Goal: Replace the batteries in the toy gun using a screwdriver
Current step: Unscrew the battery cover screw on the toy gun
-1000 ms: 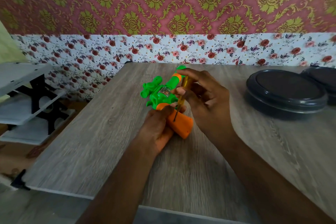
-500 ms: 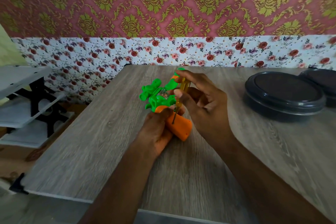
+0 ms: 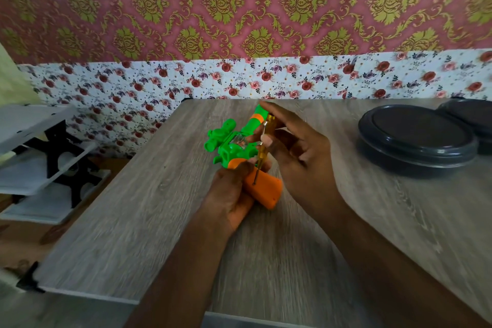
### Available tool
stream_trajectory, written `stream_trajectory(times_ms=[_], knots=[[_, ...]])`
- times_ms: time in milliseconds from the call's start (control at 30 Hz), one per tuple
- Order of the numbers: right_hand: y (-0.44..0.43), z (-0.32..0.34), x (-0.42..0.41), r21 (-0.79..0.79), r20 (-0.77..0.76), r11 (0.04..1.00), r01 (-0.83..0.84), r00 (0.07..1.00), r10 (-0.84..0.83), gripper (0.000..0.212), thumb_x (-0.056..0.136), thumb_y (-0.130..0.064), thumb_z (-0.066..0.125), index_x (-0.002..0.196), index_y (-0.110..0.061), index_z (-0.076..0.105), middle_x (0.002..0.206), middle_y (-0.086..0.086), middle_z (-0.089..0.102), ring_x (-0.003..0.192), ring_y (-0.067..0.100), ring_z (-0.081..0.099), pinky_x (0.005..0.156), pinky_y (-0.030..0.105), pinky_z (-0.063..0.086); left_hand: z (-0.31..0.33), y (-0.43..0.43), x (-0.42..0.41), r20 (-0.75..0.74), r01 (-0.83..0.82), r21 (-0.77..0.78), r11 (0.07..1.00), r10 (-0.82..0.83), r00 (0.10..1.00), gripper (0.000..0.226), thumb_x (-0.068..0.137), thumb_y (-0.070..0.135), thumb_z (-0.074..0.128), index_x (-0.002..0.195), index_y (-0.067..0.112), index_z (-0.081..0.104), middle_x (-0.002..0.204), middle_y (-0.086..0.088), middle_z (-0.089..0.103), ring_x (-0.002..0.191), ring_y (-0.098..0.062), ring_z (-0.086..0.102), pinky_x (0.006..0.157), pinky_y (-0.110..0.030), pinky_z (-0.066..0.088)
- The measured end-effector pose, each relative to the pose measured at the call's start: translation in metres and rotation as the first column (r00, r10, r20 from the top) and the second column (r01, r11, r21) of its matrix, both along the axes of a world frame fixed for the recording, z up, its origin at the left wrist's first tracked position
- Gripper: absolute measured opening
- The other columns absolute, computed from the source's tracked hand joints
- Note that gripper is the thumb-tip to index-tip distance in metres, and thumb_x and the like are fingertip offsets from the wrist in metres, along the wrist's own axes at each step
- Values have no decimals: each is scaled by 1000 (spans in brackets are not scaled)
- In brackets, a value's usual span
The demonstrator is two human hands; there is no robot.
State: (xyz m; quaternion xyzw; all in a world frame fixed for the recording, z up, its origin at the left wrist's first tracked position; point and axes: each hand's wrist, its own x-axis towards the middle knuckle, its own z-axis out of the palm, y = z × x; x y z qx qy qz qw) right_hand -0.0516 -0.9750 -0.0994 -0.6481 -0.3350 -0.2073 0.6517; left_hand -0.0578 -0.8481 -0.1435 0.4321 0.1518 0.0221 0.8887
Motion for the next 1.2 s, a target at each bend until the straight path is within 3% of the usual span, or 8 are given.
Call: stream_trajectory(times_ms=[133, 300, 400, 500, 633, 833, 967, 1200], knots=[[-1, 1, -2, -8, -1, 1000, 21, 1000, -21, 39, 94, -1, 69, 133, -6, 63, 112, 12, 67, 94, 22, 74, 73, 19, 56, -2, 1, 1, -3, -5, -39, 999, 5, 1000, 41, 98, 0, 50, 138, -8, 52, 135, -36, 57, 127, -44, 56, 110, -63, 42], [1, 0, -3, -5, -3, 1000, 1, 1000, -1, 44, 95, 3, 64, 136, -11, 60, 116, 14, 66, 96, 19, 76, 86, 47, 61, -2, 0, 2, 8, -1, -42, 999, 1, 1000, 41, 97, -2, 51, 137, -9, 53, 132, -35, 59, 125, -44, 57, 112, -64, 39], [0, -1, -2, 12, -31, 998, -53, 998, 54, 47, 98, 10, 56, 143, -3, 54, 121, 17, 67, 101, 20, 75, 91, 37, 60, -2, 0, 3, 11, 3, -42, 999, -2, 1000, 31, 98, -3, 50, 127, -5, 59, 123, -30, 62, 110, -37, 61, 111, -63, 41], [-1, 2, -2, -45, -2, 999, 9, 1000, -9, 47, 95, -3, 68, 141, -11, 58, 121, 12, 67, 102, 23, 73, 76, 18, 56, -2, 1, 4, 0, 6, -57, 998, -6, 1000, 38, 98, -1, 49, 135, -7, 54, 135, -34, 58, 125, -45, 58, 111, -62, 41], [0, 1, 0, -40, -7, 999, 13, 1000, -13, 49, 92, -1, 71, 138, -12, 61, 117, 12, 68, 102, 23, 72, 85, 42, 62, -4, 2, 3, -2, 2, -76, 997, -2, 1000, 40, 98, -1, 51, 138, -5, 54, 136, -32, 59, 132, -44, 54, 108, -64, 43], [-5, 3, -1, -58, -22, 998, -12, 1000, 11, 50, 93, 2, 69, 140, -11, 59, 103, 7, 72, 96, 16, 73, 84, 28, 60, -4, 3, 4, -1, 19, -89, 996, -19, 1000, 30, 97, 2, 53, 125, 1, 63, 131, -31, 62, 127, -41, 59, 101, -59, 50], [-2, 3, 0, -56, -14, 998, -18, 1000, 17, 46, 90, -6, 72, 135, -14, 63, 98, 14, 67, 94, 34, 69, 80, 51, 60, -7, 3, 6, -1, 4, -109, 994, -4, 1000, 42, 96, 0, 55, 137, -3, 55, 137, -31, 59, 133, -45, 53, 111, -64, 40], [-3, 0, 0, -64, -10, 998, 11, 1000, -12, 49, 90, -8, 71, 136, -19, 61, 105, 12, 71, 98, 30, 72, 81, 51, 60, -6, 3, 6, -2, -12, -101, 995, 12, 1000, 44, 95, 1, 55, 139, -4, 54, 137, -32, 58, 134, -46, 52, 112, -65, 39]])
